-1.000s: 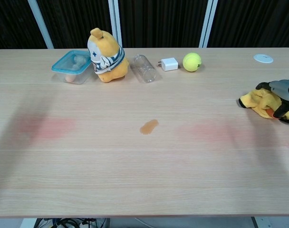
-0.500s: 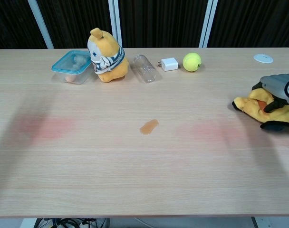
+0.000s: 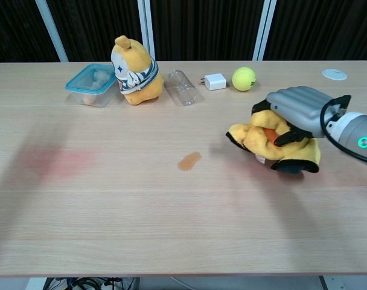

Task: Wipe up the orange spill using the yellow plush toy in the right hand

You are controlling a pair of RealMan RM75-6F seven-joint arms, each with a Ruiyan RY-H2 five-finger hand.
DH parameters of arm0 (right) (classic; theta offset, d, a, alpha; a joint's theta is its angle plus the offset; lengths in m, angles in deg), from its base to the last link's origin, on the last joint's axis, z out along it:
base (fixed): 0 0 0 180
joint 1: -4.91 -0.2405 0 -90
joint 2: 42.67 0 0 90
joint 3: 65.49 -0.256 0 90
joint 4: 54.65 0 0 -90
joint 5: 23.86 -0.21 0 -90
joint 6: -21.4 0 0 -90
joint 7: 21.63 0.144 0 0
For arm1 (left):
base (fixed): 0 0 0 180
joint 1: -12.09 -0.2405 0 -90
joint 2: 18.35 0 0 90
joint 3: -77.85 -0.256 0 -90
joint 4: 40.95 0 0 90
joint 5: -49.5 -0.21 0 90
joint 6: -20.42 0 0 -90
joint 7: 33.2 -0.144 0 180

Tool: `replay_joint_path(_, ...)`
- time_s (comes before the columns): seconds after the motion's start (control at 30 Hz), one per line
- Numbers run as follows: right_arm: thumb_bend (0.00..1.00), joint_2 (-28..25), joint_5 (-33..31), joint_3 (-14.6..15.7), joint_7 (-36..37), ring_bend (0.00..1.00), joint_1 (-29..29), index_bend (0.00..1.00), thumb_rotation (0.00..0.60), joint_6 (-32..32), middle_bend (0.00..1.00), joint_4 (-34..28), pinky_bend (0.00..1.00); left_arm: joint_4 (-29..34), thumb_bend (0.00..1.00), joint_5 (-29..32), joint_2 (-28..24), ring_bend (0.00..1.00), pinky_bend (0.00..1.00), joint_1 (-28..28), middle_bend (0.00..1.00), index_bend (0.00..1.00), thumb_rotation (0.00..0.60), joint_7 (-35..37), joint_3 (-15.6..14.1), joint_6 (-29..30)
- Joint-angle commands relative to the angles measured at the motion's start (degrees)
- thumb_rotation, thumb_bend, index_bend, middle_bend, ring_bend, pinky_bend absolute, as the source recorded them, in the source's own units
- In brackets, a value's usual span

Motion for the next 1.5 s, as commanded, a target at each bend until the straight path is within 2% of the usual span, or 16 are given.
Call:
replay_joint_path(0.03, 0.68, 4.97, -0.21, -0.72, -1.90, 0.63, -1.71, 0.66, 0.600, 0.15, 0.60, 1.42, 0.73, 0.06, 0.02, -0.02, 0.12, 0.00, 0.00, 0.00, 0.00, 0.00, 0.600, -0.45, -0.05, 0.04)
replay_joint_path(0.4, 0.69, 16.15, -1.13, -3.71, -4.42, 0.63, -6.64, 0.66, 0.600, 2.84, 0.60, 9.14, 0.73, 0.37, 0.02, 0.32, -0.28, 0.00, 0.00, 0.24, 0.00, 0.00, 0.600, 0.29, -0.07, -0.77)
replay_joint_path(0.7, 0.69, 21.78, -0.86, -5.50, -4.20, 0.63, -9.64, 0.67, 0.600, 4.63, 0.60, 15.51, 0.73, 0.76, 0.02, 0.92, -0.58, 0.00, 0.00, 0.31, 0.00, 0.00, 0.600, 0.64, 0.08, -1.18)
replay_joint_path(1.13, 0.69, 18.53, -5.29, -5.22, -7.71, 0.63, -6.32, 0.67, 0.600, 3.68, 0.60, 19.75, 0.73, 1.07, 0.02, 0.85, -0.73, 0.00, 0.00, 0.20, 0.00, 0.00, 0.600, 0.66, 0.00, -1.00)
replay_joint_path(1.5, 0.70, 16.61, -5.59, -4.33, -9.50, 0.63, -5.11, 0.67, 0.600, 3.13, 0.60, 16.91, 0.73, 1.07, 0.02, 0.69, -0.54, 0.00, 0.00, 0.27, 0.00, 0.00, 0.600, 0.34, -0.03, -0.95)
